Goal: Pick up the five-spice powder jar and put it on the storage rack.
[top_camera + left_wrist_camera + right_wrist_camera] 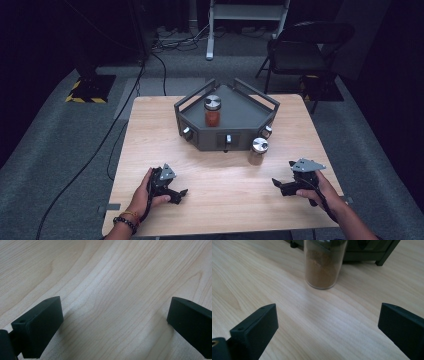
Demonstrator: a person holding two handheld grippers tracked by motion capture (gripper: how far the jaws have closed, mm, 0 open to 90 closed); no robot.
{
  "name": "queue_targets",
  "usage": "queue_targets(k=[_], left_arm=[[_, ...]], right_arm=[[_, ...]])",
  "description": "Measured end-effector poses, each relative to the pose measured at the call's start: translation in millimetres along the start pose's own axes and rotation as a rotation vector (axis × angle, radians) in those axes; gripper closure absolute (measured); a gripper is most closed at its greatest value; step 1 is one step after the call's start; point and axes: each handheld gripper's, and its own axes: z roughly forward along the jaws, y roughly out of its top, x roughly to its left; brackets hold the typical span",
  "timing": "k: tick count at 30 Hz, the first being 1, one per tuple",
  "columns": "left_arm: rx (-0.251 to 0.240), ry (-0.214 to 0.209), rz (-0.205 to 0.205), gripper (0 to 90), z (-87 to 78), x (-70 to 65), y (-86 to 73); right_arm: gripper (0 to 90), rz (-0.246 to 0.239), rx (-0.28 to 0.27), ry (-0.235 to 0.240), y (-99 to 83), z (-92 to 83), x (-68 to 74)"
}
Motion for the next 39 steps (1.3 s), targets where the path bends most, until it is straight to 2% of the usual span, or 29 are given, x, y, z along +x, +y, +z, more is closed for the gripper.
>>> queue_targets(k=[12,16,23,27,33,39], left_arm=[[0.0,0.003,-0.002,0.3,0.2,-0.9,0.1],[0.0,0.004,-0.004,0.3,0.1,-1.2,0.2],[0.0,0.004,-0.004,0.3,0.2,-1.2,0.1],[0.0,0.004,-0.004,0.4,0.1,-1.3,0.1],[0.0,0.004,-0.002,0.3,0.1,-1.3,0.1],[0.0,0.005,-0.003,0.4,0.1,-1.5,0.0]], right_arm=[[2.4,0.023,-0.013,0.001,22.8,11.9,-1.6],[2.4,0.008,-0.009,-0.002,28.0,20.4,0.4],[2.4,0.021,-0.001,0.002,34.2,37.2,0.1],[3.1,0.054,-0.011,0.019,35.1,47.6,-0.3],[3.3,0.05,-0.004,0.006,39.0,62.6,5.4],[3.3,0.069,-0.02,-0.007,41.7,74.5,7.3]])
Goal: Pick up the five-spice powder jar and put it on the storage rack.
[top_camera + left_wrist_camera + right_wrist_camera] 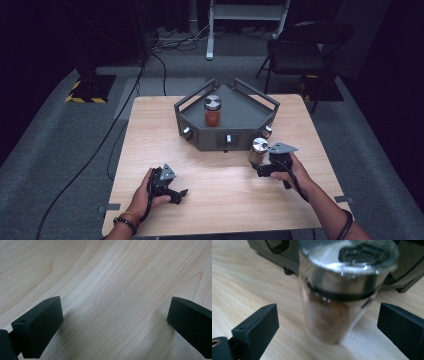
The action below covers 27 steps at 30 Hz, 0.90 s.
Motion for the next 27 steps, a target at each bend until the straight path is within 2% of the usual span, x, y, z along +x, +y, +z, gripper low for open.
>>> queue_targets(k=[7,16,21,27], left_arm=[[0.0,0.0,0.0,0.4,0.0,0.0,0.0],[0.0,0.0,0.0,0.4,0.0,0.0,0.0],[0.0,0.0,0.0,0.3,0.0,0.0,0.0],[0.0,0.0,0.0,0.3,0.0,0.1,0.0]], right_arm=[[5.0,0.034,-0.022,-0.001,-2.4,10.3,-1.8],[6.7,0.072,-0.057,0.002,-5.7,13.7,-5.7],[11.1,0.096,-0.082,0.003,-7.8,15.9,-6.9],[16.3,0.096,-0.089,0.003,-9.9,19.8,-5.4]])
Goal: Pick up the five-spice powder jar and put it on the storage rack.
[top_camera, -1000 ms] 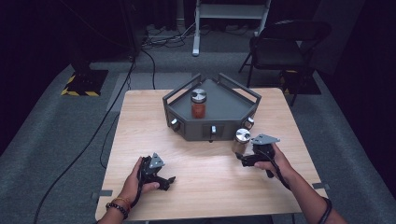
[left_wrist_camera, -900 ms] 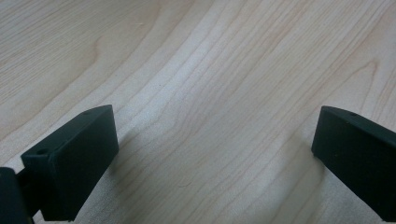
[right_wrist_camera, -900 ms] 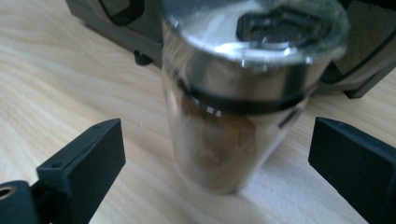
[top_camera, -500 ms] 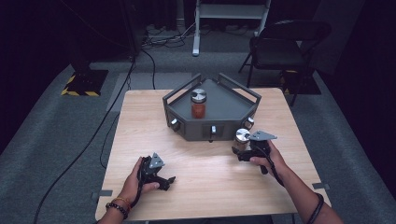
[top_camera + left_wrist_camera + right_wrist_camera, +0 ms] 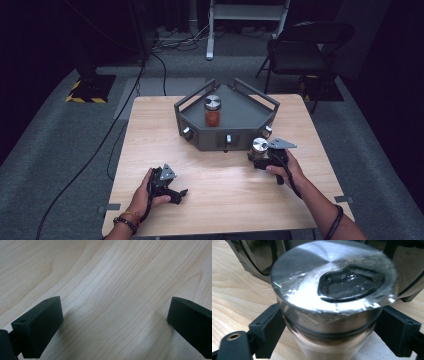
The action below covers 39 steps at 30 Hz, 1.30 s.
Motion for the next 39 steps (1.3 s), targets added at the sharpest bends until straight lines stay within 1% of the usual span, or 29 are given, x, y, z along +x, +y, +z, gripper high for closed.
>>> queue_targets(k=[4,8,12,24,29,39], left_arm=[[0.0,-0.001,0.001,0.3,0.0,0.2,0.1],[0.0,-0.001,0.001,0.3,0.0,0.3,0.1],[0.0,-0.001,0.001,0.4,0.0,0.3,0.1],[0.0,-0.002,0.001,0.3,0.1,0.4,0.2],[0.0,-0.002,0.001,0.4,0.1,0.4,0.2],[0.001,-0.002,0.002,0.4,0.1,0.4,0.2]], right_arm=[[24.1,0.012,-0.014,0.006,-3.5,2.4,0.2],[28.6,0.01,-0.029,-0.004,-6.3,3.4,2.3],[29.2,0.001,-0.038,-0.004,-8.3,3.5,1.6],[30.1,-0.024,-0.04,-0.011,-9.1,2.4,4.3],[30.1,-0.045,-0.045,-0.023,-9.6,1.5,8.2],[30.2,-0.05,-0.052,-0.023,-6.8,-3.1,9.8]])
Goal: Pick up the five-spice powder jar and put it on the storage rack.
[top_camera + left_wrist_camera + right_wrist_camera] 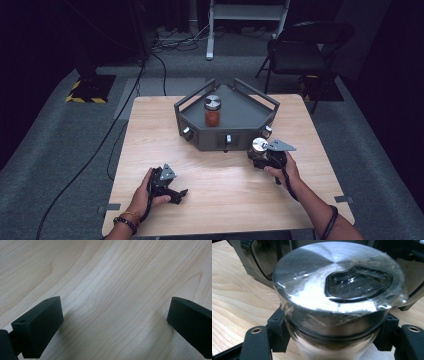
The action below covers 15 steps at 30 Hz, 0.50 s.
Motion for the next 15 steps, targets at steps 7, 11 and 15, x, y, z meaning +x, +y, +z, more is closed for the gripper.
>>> queue_targets(k=[7,11,15], left_arm=[[0.0,0.0,0.0,0.3,0.0,-0.1,0.0],[0.0,0.0,0.0,0.3,0.0,0.0,0.0],[0.0,0.001,0.0,0.4,0.0,-0.2,-0.1]], right_arm=[[30.3,-0.021,-0.007,-0.014,9.1,-7.4,5.8],[30.3,-0.025,-0.017,-0.026,15.4,-13.1,11.5],[30.3,-0.031,-0.026,-0.024,22.5,-18.5,15.0]])
